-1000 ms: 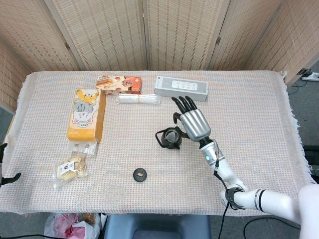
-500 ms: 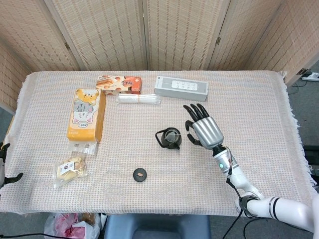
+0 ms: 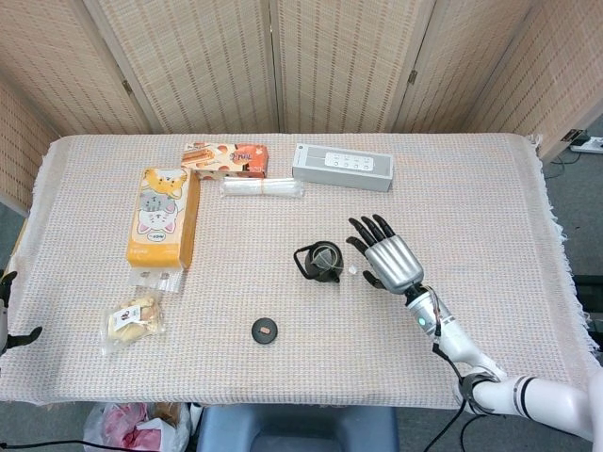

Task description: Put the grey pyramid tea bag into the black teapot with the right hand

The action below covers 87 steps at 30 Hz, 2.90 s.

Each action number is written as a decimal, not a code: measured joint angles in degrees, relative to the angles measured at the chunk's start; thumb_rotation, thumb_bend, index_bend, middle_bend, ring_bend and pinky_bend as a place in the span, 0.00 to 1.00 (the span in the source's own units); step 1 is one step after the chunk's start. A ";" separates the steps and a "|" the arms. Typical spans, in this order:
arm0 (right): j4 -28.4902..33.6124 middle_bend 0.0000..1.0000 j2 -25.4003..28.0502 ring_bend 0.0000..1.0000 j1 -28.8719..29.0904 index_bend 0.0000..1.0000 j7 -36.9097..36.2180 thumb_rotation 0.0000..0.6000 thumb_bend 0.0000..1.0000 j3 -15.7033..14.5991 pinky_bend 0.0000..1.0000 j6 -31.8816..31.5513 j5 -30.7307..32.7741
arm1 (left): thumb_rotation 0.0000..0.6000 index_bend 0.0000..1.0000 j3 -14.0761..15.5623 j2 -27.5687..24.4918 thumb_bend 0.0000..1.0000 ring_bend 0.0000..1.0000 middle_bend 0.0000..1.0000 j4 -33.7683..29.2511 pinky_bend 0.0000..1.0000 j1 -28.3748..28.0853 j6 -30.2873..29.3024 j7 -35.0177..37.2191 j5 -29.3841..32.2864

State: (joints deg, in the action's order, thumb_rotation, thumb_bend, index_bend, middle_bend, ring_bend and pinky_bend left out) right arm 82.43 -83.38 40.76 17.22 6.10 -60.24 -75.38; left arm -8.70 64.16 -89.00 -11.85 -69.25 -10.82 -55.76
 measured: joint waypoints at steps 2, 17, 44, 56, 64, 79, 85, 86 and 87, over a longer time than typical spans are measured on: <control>1.05 0.00 1.00 0.00 0.05 0.00 1.51 1.00 0.15 -0.48 0.00 1.36 0.49 | 1.00 0.00 0.00 0.03 0.25 0.02 0.00 0.06 0.27 -0.05 0.09 -0.07 0.06; 13.00 0.74 12.51 0.59 4.31 0.09 4.82 1.00 0.95 1.90 0.59 12.26 8.84 | 1.00 0.00 0.07 -0.29 0.25 0.02 0.00 -0.31 0.27 0.12 -0.21 0.62 -0.54; 19.28 0.96 16.76 0.81 29.87 0.23 25.92 1.00 1.00 -4.85 0.79 20.62 53.25 | 1.00 0.00 0.06 -0.97 0.25 0.02 0.00 -0.52 0.27 0.45 -0.24 2.17 -1.33; 15.03 0.96 12.87 0.81 33.10 0.23 22.22 1.00 1.00 -8.06 0.79 23.34 54.08 | 1.00 0.00 0.01 -1.11 0.25 0.02 0.00 -0.52 0.27 0.49 -0.16 2.54 -1.34; 13.20 0.96 11.32 0.81 33.92 0.23 19.06 1.00 1.00 -8.50 0.79 24.08 52.27 | 1.00 0.00 -0.07 -1.56 0.25 0.02 0.00 -0.57 0.27 0.69 -0.03 3.37 -1.41; 8.26 0.95 6.39 0.81 36.14 0.23 17.54 1.00 1.00 -11.21 0.79 24.02 52.17 | 1.00 0.00 -0.08 -1.91 0.25 0.02 0.00 -0.46 0.27 0.91 0.11 4.40 -1.72; 6.39 0.95 4.70 0.81 36.75 0.23 17.03 1.00 1.00 -12.05 0.79 24.16 52.75 | 1.00 0.00 -0.02 -2.05 0.25 0.02 0.00 -0.53 0.27 1.08 -0.04 4.71 -1.99; 6.15 0.95 4.48 0.81 36.81 0.23 16.95 1.00 1.00 -12.19 0.79 24.29 52.81 | 1.00 0.00 -0.02 -2.06 0.25 0.02 0.00 -0.52 0.27 1.09 -0.04 4.75 -2.03; 5.79 0.95 4.18 0.81 36.91 0.23 16.86 1.00 1.00 -12.41 0.79 24.51 52.89 | 1.00 0.00 -0.02 -2.05 0.25 0.02 0.00 -0.48 0.27 1.09 -0.05 4.76 -2.06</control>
State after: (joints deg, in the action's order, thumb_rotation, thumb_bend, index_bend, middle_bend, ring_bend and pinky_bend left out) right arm 88.22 -79.20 77.68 34.09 -6.31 -35.73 -22.49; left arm -8.71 62.12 -89.48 -10.76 -69.29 -6.05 -57.81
